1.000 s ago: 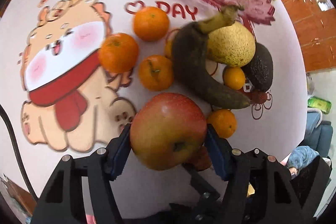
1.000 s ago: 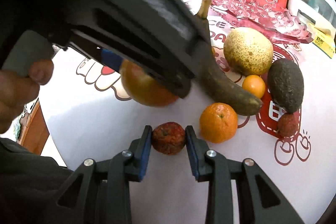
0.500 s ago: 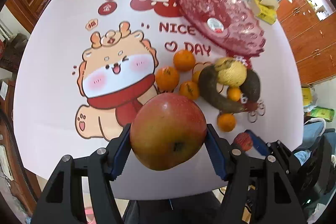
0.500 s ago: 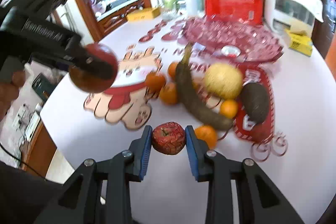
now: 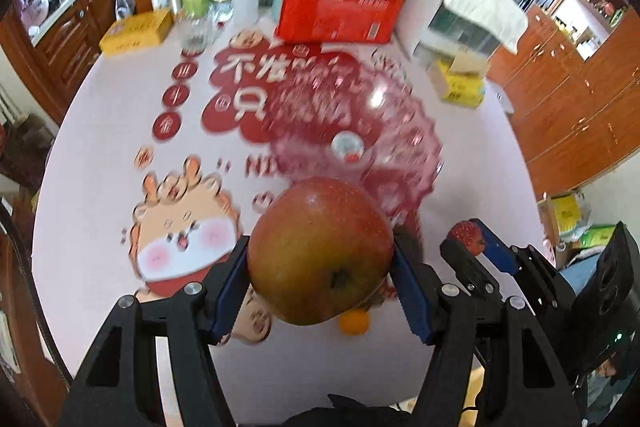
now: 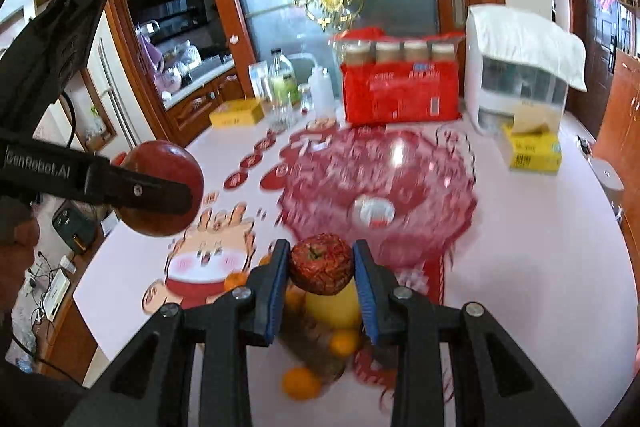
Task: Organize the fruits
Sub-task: 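Carry the apple and lychee into the pink glass bowl and open both tools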
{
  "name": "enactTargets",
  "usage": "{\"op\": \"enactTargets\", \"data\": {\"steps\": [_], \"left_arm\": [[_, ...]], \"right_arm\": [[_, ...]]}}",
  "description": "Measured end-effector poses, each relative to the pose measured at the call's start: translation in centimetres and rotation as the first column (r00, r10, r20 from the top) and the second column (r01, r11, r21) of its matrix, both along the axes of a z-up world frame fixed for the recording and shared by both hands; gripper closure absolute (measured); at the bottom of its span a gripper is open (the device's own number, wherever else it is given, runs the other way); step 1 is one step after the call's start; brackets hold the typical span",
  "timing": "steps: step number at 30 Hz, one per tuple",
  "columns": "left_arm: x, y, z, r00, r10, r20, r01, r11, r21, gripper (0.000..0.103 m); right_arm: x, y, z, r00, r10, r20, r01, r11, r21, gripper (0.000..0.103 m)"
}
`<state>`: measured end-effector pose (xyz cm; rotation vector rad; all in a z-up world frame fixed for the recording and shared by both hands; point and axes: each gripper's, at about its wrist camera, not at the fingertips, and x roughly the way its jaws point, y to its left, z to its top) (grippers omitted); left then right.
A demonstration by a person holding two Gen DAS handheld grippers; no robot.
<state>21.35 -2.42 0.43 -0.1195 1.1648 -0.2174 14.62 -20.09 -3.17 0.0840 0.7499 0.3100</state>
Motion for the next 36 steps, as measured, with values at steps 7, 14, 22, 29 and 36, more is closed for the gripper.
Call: {"op": "enactTargets", "data": {"steps": [7,14,22,29,36], "left_arm": [[3.4,-2.8,-1.2,0.999,0.040,0.003,-0.040,0.999,0.018,0.037],[6.7,-4.5,-5.6,0.997,0.074,-0.020,-0.074,0.997,0.017,0.037],[10.8,-6.1,-10.8,0.993,0.080,-0.088,-0.081,0.997,-0.014,0.037],[13.5,-6.5,-14.6,0.985,0.072,-0.159,-0.071,0.997,0.013,0.037],[14.7,-6.7,-17.1,0.970,0.076,-0.231,-0.069,0.997,0.038,0.037]], "right_arm": [[5.0,-2.4,-0.5,0.999,0.046,0.010,-0.046,0.999,0.010,0.071],[8.6,-3.2,-3.7,0.994,0.090,-0.069,-0.090,0.996,-0.007,0.071],[11.5,-3.8,-7.7,0.983,0.128,-0.132,-0.129,0.992,0.006,0.071],[13.4,-4.1,-10.3,0.969,0.112,-0.221,-0.110,0.994,0.022,0.070],[14.5,-3.4,-11.5,0.959,0.143,-0.247,-0.141,0.990,0.023,0.070]]}}
